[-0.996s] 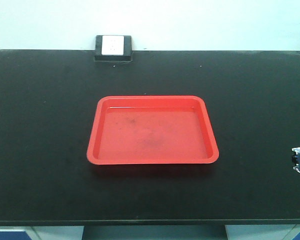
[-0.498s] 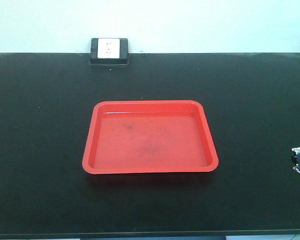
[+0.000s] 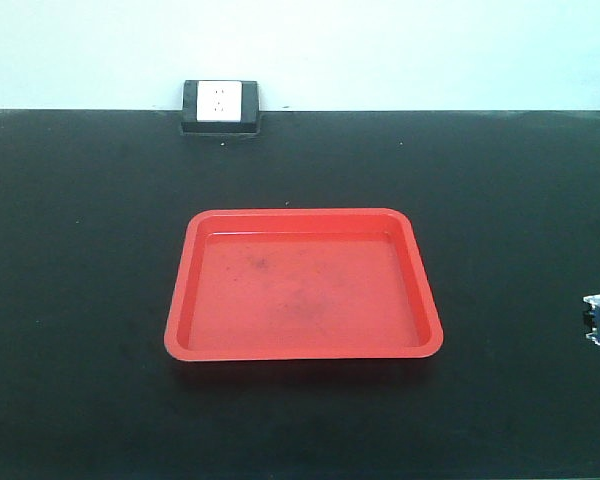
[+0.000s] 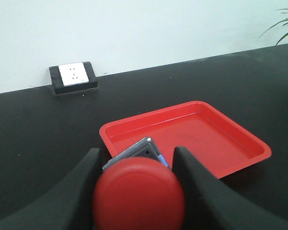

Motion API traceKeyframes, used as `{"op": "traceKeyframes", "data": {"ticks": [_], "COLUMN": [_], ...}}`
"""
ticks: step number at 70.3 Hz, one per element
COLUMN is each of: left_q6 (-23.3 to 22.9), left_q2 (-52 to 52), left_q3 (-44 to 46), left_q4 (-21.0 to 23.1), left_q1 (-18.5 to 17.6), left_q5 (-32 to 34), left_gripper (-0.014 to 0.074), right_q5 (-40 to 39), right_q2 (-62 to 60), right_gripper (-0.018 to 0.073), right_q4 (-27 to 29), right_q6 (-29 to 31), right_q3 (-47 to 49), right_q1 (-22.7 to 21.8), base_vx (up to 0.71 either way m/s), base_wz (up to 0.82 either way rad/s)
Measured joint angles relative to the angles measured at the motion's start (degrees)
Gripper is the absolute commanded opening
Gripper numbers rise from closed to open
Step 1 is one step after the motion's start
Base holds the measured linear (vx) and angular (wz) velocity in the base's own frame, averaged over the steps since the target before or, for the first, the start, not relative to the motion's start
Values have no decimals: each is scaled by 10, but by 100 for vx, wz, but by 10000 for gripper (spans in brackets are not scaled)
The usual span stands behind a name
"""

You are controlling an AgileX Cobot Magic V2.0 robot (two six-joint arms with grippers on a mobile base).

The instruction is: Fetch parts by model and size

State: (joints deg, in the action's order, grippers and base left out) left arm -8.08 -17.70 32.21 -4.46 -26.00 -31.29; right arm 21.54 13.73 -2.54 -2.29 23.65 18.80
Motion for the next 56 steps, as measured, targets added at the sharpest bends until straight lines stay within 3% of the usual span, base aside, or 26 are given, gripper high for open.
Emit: {"op": "traceKeyframes", "data": {"ticks": [56], "left_q6": [0], "left_q2": [0], "left_q3": [0], "left_q4": [0], "left_q1": [0], "left_q5": [0], "left_gripper": [-7], "right_q5": [0], "right_q2": [0], "right_gripper": [-5], "right_q4": [0], "right_q6": [0], "right_q3": [0], "right_q1": [0], "base_vx": [1], "base_wz": [0]}}
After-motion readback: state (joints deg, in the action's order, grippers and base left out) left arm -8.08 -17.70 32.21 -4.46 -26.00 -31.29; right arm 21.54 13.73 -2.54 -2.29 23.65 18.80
